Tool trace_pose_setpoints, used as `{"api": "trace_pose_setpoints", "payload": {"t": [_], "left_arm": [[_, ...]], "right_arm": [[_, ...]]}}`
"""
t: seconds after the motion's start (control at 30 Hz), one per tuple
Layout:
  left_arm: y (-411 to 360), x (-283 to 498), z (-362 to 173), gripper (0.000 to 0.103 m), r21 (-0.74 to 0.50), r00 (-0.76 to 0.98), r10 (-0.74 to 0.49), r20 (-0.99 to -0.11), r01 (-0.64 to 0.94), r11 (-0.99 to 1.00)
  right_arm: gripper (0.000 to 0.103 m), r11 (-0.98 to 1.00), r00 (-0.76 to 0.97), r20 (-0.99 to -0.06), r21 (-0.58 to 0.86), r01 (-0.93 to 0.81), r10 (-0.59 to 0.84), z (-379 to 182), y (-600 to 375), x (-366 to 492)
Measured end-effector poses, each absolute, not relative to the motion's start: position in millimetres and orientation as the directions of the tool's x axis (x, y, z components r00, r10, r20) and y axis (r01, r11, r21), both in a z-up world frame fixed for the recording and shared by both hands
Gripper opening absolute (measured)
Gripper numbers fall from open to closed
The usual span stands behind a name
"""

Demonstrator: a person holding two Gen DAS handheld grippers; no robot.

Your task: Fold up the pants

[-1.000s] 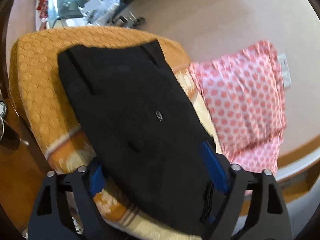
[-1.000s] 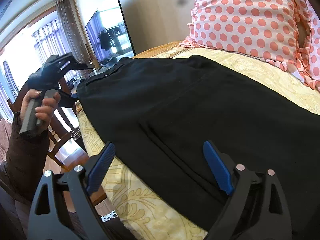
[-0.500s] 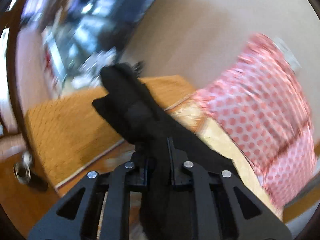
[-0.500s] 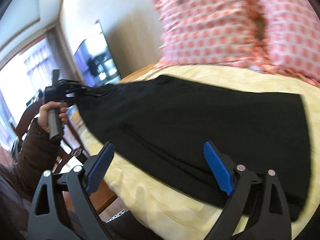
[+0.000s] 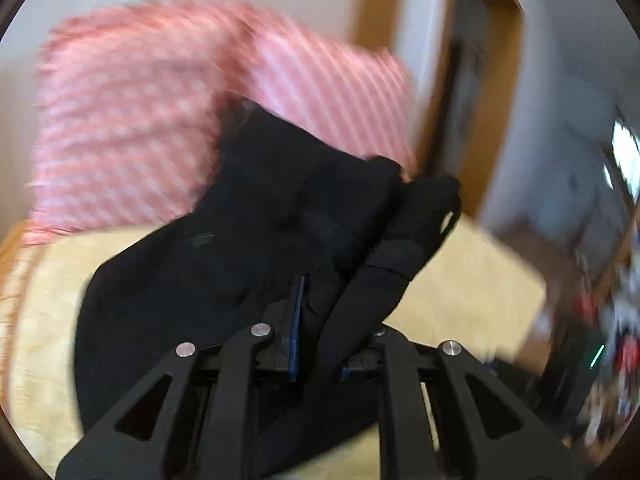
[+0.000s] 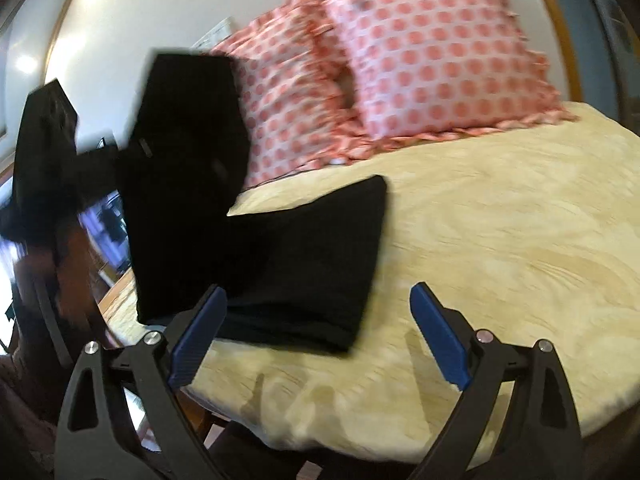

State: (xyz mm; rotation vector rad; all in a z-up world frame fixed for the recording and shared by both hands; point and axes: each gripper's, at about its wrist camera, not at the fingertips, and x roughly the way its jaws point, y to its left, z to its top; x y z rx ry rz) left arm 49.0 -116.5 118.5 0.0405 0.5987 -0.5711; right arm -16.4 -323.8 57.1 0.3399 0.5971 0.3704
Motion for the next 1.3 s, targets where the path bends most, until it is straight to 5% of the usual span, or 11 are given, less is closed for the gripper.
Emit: {"api": "trace_pose_setpoints", "payload": {"t": [0.13, 0.37, 0.47, 0.57, 0.7, 0.8, 0.97, 1.07, 1.13, 1.23, 1.3], "left_arm": [[-137, 59, 56, 0.012, -0.202, 0.514, -0.5, -0.697, 0.529, 0.824], [-146, 32, 81, 0.012, 0.02, 0.691, -0.365, -0.624, 0.481, 0.876], [-163, 25, 56, 0.013, 0.064, 0.641, -0.358, -0.679, 0.537, 0.841], [-156, 9, 58, 0.021, 0.024, 0.601, -0.412, -0.685, 0.584, 0.812], [-103, -5, 89, 0.05, -0.193, 0.533, -0.595, -0.601, 0.625, 0.756], [-65, 11, 107, 0.062, -0.152, 0.68, -0.48, -0.555, 0.484, 0.862], [8, 71, 100, 0.063, -0.173, 0.745, -0.24, -0.622, 0.169, 0.97], [33, 101, 87, 0.063, -0.192, 0.722, -0.177, -0.669, 0.062, 0.979], [49, 104, 83, 0.063, -0.214, 0.715, -0.174, -0.678, 0.034, 0.976], [59, 111, 76, 0.064, -0.247, 0.705, -0.195, -0.682, 0.028, 0.969], [60, 112, 74, 0.065, -0.252, 0.709, -0.2, -0.676, 0.033, 0.967]], "right_arm": [[0.093, 0.893, 0.785, -0.488, 0.414, -0.176, 0.381, 51, -349, -29], [0.093, 0.891, 0.804, -0.472, 0.429, -0.15, 0.363, 52, -367, -29], [0.093, 0.864, 0.806, -0.44, 0.476, -0.165, 0.396, 54, -373, -28], [0.094, 0.804, 0.791, -0.4, 0.565, -0.185, 0.463, 58, -381, -20], [0.095, 0.731, 0.718, -0.419, 0.657, -0.183, 0.556, 58, -380, 11], [0.094, 0.753, 0.67, -0.499, 0.643, -0.138, 0.55, 58, -370, 51], [0.085, 0.801, 0.595, -0.611, 0.592, -0.094, 0.522, 52, -351, 106], [0.075, 0.826, 0.544, -0.671, 0.559, -0.073, 0.503, 42, -340, 127], [0.037, 0.837, 0.519, -0.691, 0.538, -0.097, 0.504, 37, -330, 134], [0.012, 0.851, 0.54, -0.676, 0.5, -0.162, 0.501, 43, -315, 137], [0.01, 0.838, 0.566, -0.632, 0.494, -0.232, 0.53, 60, -306, 136]]}}
